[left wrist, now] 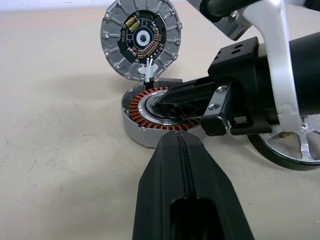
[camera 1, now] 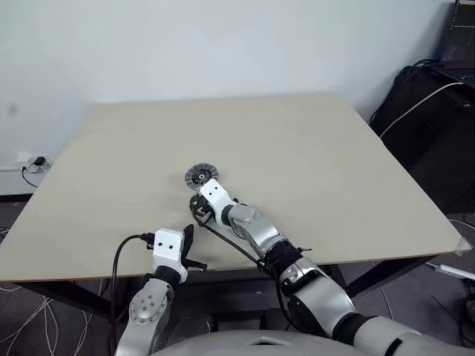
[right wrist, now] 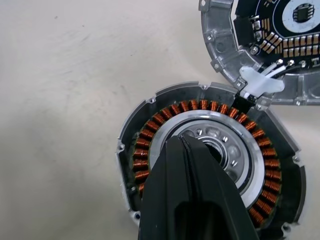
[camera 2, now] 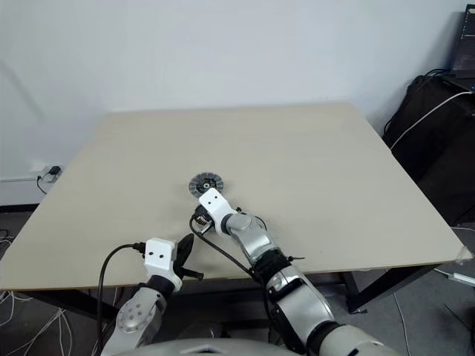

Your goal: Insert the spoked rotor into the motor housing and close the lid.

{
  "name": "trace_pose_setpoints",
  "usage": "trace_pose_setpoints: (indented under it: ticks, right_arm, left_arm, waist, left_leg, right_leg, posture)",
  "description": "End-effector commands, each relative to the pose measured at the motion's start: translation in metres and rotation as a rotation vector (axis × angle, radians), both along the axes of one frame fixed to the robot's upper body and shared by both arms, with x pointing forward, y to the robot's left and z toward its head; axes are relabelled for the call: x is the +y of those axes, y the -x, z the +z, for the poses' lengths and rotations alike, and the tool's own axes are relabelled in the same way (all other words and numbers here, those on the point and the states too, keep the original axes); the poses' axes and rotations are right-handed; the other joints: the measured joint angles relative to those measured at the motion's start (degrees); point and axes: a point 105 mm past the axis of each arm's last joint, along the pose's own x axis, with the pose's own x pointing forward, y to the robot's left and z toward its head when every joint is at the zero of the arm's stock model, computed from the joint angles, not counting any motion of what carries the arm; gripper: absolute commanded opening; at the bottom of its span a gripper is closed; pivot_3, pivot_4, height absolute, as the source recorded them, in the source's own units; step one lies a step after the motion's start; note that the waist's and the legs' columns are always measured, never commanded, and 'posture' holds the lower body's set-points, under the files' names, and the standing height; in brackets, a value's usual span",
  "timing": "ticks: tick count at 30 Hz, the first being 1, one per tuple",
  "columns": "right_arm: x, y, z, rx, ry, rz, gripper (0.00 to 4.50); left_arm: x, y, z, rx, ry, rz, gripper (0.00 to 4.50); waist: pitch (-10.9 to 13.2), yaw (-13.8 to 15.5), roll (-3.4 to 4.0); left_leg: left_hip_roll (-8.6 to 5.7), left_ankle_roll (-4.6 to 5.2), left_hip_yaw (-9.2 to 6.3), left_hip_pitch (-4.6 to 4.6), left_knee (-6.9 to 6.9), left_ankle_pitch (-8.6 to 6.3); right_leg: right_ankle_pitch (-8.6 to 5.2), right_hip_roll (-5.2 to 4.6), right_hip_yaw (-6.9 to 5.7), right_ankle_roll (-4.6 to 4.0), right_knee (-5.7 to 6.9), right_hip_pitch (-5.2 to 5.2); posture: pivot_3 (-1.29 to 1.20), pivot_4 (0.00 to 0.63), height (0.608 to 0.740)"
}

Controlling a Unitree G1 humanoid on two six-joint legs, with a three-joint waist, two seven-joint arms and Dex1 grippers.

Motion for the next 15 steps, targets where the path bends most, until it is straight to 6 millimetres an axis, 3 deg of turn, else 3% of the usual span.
trace_pose_setpoints:
  ticks: [1,8,15]
  right_arm:
    - [0.007,-0.005,0.034,-0.058,-0.091,0.021,0.03]
    - [0.002,-0.008,0.06,-0.118,-0.126,0.015,0.03]
    - [0.003,-0.011,0.05,-0.112,-0.093,-0.02,0.03]
  left_arm:
    - [-0.003,-0.004,0.01,-0.046,0.013,-0.007,0.0]
    - [-0.005,-0.005,0.01,-0.047,0.017,-0.014,0.0]
    - [-0.004,-0.006,0.01,-0.046,0.014,-0.013,0.0]
  waist:
    - [0.0,0.0,-0.01]
    - [0.0,0.3,-0.03]
    - [0.0,0.3,-0.04]
  left_leg:
    - [0.0,0.0,0.0,0.0,0.0,0.0]
    - [0.0,0.0,-0.01,-0.03,-0.01,-0.01]
    - [0.0,0.0,-0.01,-0.03,-0.01,-0.01]
  right_leg:
    - [0.0,0.0,0.0,0.0,0.0,0.0]
    - [0.0,-0.02,-0.01,0.0,-0.02,-0.02]
    - [0.0,-0.02,-0.01,0.0,-0.02,-0.02]
  posture:
    - [0.0,0.0,0.74]
    - [0.0,0.0,0.74]
    - [0.0,0.0,0.74]
